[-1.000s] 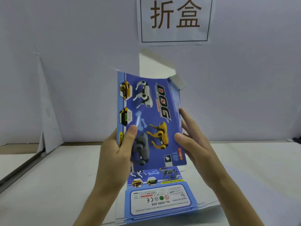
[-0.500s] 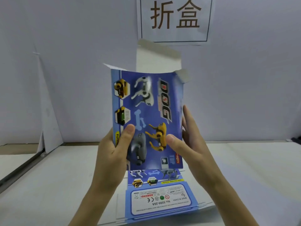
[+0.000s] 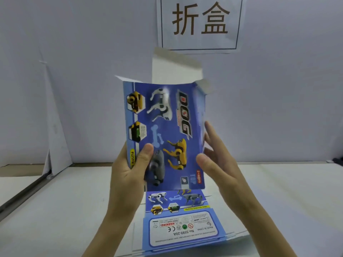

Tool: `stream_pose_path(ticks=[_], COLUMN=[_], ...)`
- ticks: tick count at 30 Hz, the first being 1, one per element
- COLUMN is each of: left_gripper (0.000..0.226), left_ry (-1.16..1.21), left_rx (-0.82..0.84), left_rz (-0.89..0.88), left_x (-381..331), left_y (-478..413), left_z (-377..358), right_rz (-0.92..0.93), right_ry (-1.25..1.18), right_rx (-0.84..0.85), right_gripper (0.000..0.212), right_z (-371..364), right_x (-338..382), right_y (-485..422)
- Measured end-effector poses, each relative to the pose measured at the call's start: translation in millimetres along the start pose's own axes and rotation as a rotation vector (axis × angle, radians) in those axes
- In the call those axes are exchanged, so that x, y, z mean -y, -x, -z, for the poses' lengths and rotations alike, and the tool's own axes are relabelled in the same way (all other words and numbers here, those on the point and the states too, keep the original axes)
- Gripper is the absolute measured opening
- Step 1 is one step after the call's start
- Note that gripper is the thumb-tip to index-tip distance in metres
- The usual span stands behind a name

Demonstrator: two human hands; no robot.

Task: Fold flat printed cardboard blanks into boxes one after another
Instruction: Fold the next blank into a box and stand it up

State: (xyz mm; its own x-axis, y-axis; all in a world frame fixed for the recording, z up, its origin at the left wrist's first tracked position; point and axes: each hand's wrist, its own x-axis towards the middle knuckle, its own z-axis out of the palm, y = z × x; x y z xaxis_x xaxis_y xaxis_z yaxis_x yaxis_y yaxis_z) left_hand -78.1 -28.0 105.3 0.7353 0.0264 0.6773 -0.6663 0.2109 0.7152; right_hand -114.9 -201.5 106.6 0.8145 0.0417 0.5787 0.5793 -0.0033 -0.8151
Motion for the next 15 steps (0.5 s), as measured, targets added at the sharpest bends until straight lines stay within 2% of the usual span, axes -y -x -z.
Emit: stream_pose_path(ticks=[2, 5, 6, 8, 9, 10, 12, 15], left_gripper=[0.017, 0.005, 0.016, 0.061, 0.082, 0.093, 0.091, 0.064], left_ry=[-0.035, -0.071, -0.044, 0.002, -0.031, -0.086, -0.163, -0.192], left_rx=[-0.042, -0.001, 0.064, 0.293, 0.398, 0.482, 0.527, 0.332], left_rz=[-0.019, -0.006, 0.033, 0.162, 0.233, 0.287, 0.367, 0.543], left_x=[0, -4, -5, -7, -10, -14, -20, -26], left_y=[1, -3, -8, -17, -20, -22, -24, -22], left_z=[0, 6, 14, 36, 48, 59, 79, 109], right_rz=[-0.078, -0.097, -0.076, -0.046, -0.043, -0.053, -0.114, -0.256], right_ry=[0.058, 0.063, 0.010, -0.104, -0.136, -0.145, -0.106, 0.081], right_rx=[0.059, 0.069, 0.077, 0.097, 0.107, 0.119, 0.164, 0.236], right_gripper=[0.084, 0.087, 0.087, 0.083, 0.082, 0.081, 0.081, 0.071], right_z=[5, 2, 1, 0, -2, -3, -6, -13], right_x=[-1, -5, -6, -8, -8, -10, -16, -27], right_y=[1, 0, -1, -2, -1, -1, 1, 1])
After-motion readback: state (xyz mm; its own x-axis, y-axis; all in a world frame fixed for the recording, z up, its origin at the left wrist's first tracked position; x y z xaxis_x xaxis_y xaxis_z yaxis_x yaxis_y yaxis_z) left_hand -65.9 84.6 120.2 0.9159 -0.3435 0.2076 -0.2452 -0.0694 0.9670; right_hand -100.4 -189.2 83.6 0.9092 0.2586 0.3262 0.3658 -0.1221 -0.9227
